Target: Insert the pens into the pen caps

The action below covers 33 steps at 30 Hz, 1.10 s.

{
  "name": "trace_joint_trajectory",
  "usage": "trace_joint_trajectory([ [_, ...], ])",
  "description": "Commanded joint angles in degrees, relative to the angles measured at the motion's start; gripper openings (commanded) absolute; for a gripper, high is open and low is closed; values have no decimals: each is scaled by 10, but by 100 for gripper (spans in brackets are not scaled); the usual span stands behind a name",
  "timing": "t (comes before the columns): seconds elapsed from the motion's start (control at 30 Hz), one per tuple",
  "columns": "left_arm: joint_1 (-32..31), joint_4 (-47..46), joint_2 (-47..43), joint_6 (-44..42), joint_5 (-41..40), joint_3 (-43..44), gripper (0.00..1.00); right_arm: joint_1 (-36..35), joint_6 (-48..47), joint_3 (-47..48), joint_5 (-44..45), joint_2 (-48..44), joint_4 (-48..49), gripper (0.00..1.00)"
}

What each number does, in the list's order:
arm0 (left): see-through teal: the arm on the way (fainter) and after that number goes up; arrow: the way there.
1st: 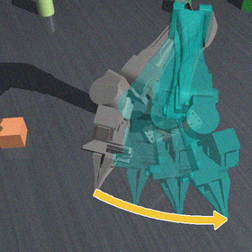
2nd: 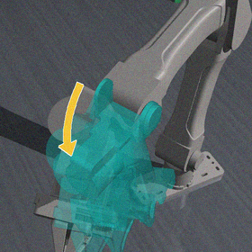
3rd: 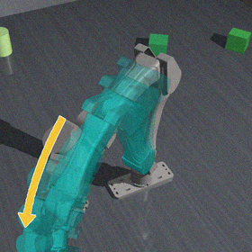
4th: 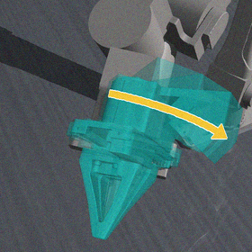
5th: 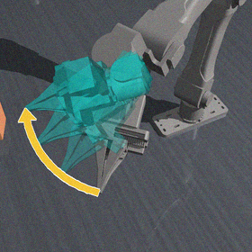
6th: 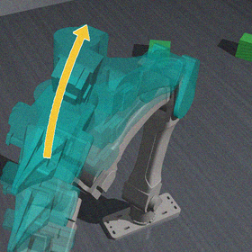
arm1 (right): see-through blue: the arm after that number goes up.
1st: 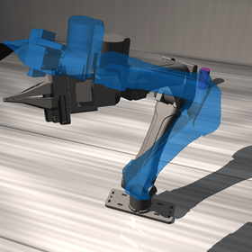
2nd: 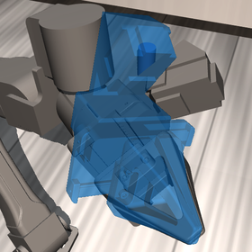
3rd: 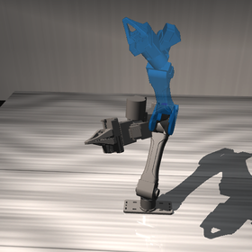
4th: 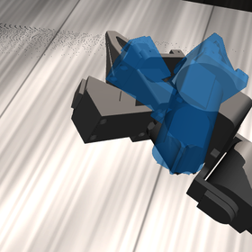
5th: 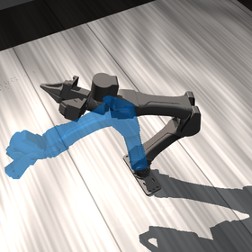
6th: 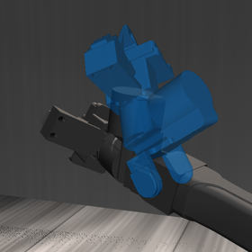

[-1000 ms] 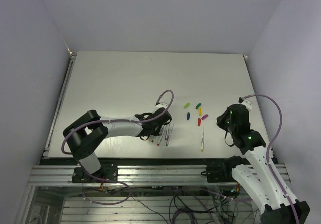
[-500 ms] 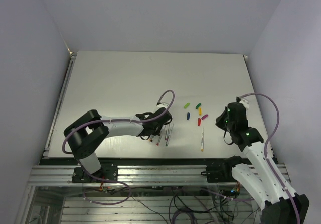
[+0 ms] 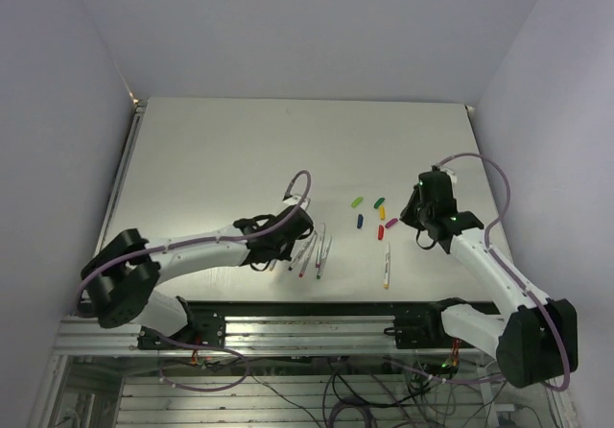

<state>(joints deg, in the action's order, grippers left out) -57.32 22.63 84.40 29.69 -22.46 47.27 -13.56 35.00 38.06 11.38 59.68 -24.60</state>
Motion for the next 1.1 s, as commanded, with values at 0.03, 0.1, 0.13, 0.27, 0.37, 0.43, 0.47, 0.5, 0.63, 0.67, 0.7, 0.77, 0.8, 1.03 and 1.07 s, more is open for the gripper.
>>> trace_joint_trajectory([
  [0.03, 4, 7, -76, 19, 15, -23, 7, 1, -39, 35, -40, 60, 66, 25],
  [0.1, 4, -12, -102, 25, 40, -37, 7, 1, -50, 41, -57, 86, 78, 26],
  [0.13, 4, -22, -115, 29, 51, -44, 7, 0, -53, 43, -64, 98, 85, 26],
  [0.27, 4, -44, -158, 34, 76, -60, 7, -9, -68, 49, -68, 131, 105, 31],
  [0.37, 5, -55, -187, 23, 97, -63, 7, -16, -79, 55, -62, 154, 111, 36],
  [0.43, 5, -54, -202, 18, 105, -61, 7, -22, -86, 61, -57, 173, 113, 37],
  [0.47, 5, -53, -210, 18, 108, -60, 7, -25, -89, 65, -52, 183, 113, 37],
  [0.5, 4, -52, -217, 17, 108, -61, 7, -30, -90, 67, -46, 192, 114, 37],
  [0.63, 5, -60, -259, 23, 104, -78, 7, -43, -95, 75, -31, 224, 125, 37],
  [0.67, 5, -63, -269, 26, 103, -81, 7, -46, -96, 77, -27, 231, 127, 37],
  [0.7, 5, -63, -277, 28, 102, -86, 7, -47, -97, 78, -23, 238, 129, 37],
  [0.77, 5, -60, -288, 32, 99, -91, 7, -50, -99, 81, -13, 250, 131, 37],
  [0.8, 5, -57, -292, 34, 96, -92, 7, -50, -101, 84, -9, 256, 131, 38],
  [1.03, 5, -59, -305, 43, 99, -102, 7, -51, -109, 94, 7, 295, 137, 38],
  [1.07, 5, -60, -306, 43, 99, -102, 7, -51, -109, 94, 9, 300, 139, 38],
])
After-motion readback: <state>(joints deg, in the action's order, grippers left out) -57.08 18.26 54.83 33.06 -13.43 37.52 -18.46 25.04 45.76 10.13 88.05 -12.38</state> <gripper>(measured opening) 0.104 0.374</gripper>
